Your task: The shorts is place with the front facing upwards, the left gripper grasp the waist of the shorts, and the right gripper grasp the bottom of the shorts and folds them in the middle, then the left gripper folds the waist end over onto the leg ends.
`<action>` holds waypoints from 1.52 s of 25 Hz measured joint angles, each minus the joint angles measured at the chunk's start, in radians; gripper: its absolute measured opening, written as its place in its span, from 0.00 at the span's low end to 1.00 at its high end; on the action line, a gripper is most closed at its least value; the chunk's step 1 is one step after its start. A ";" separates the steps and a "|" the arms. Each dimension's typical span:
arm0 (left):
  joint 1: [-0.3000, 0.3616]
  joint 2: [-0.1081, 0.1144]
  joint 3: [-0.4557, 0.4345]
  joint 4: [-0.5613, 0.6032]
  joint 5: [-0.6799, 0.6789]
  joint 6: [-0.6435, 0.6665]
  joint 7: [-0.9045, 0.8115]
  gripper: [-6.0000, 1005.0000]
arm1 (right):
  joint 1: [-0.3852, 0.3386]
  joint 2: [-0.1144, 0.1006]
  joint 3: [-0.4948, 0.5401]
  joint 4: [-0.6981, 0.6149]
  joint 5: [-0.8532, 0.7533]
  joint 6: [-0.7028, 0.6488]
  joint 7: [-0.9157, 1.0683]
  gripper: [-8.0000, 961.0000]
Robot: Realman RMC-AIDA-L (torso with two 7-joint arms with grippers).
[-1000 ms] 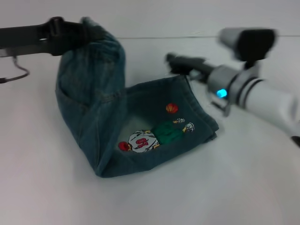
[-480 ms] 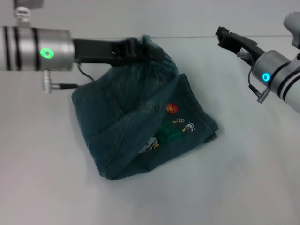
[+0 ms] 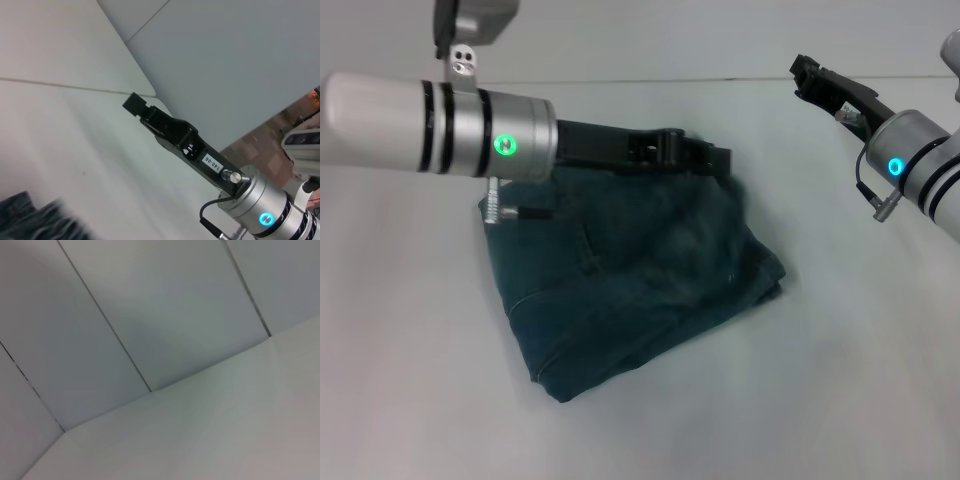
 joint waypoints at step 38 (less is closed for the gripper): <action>0.568 0.071 -0.183 0.214 -0.159 0.388 0.598 0.91 | -0.149 -0.247 -0.336 -0.415 -0.447 -1.015 0.407 0.75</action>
